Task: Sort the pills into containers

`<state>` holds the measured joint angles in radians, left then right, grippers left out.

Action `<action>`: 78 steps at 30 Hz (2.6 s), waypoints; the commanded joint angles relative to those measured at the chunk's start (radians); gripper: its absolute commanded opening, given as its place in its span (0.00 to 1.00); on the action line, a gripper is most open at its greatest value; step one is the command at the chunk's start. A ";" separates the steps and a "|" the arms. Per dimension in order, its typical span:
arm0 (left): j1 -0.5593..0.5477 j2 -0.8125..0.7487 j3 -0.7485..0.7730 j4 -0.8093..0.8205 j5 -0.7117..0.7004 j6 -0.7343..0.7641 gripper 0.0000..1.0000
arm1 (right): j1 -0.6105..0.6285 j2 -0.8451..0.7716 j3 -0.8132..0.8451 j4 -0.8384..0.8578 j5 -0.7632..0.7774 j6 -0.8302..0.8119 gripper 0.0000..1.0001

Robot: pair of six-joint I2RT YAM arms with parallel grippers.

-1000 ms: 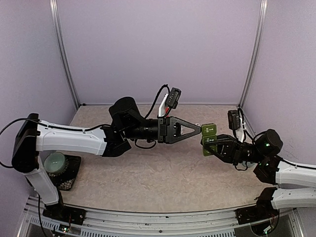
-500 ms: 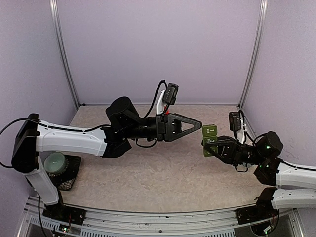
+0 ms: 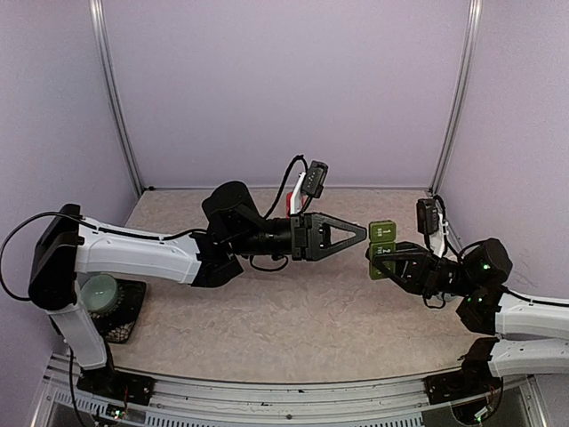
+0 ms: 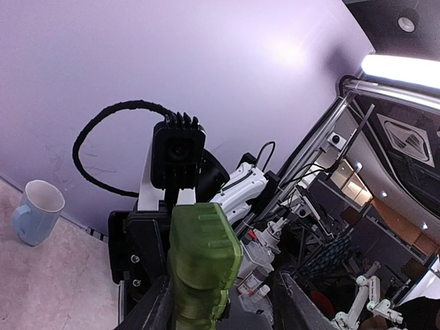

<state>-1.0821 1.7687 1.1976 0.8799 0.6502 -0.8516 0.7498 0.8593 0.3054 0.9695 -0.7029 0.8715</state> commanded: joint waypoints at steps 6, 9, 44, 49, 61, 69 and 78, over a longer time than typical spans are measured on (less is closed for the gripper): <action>-0.010 0.005 0.027 0.027 0.014 0.000 0.47 | 0.000 -0.010 -0.014 0.005 0.013 -0.019 0.00; -0.010 0.002 0.021 0.042 0.015 -0.006 0.47 | 0.000 -0.025 -0.019 -0.012 0.025 -0.029 0.00; -0.030 0.061 0.084 0.167 0.145 -0.068 0.22 | -0.001 0.039 -0.006 -0.050 0.021 -0.013 0.00; -0.033 0.102 0.095 0.307 0.204 -0.150 0.18 | -0.003 0.067 -0.006 -0.009 -0.005 0.025 0.00; -0.044 0.106 0.104 0.344 0.266 -0.139 0.18 | -0.021 0.126 -0.023 0.058 -0.032 0.093 0.00; -0.022 0.064 0.046 0.324 0.211 -0.119 0.27 | -0.026 0.115 -0.013 0.041 -0.036 0.094 0.00; 0.050 -0.136 -0.156 0.065 0.030 0.084 0.60 | -0.032 0.075 0.058 -0.216 -0.077 0.033 0.00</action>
<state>-1.0500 1.7302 1.1061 1.0420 0.7570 -0.8814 0.7284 0.9524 0.3195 0.8619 -0.7429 0.9352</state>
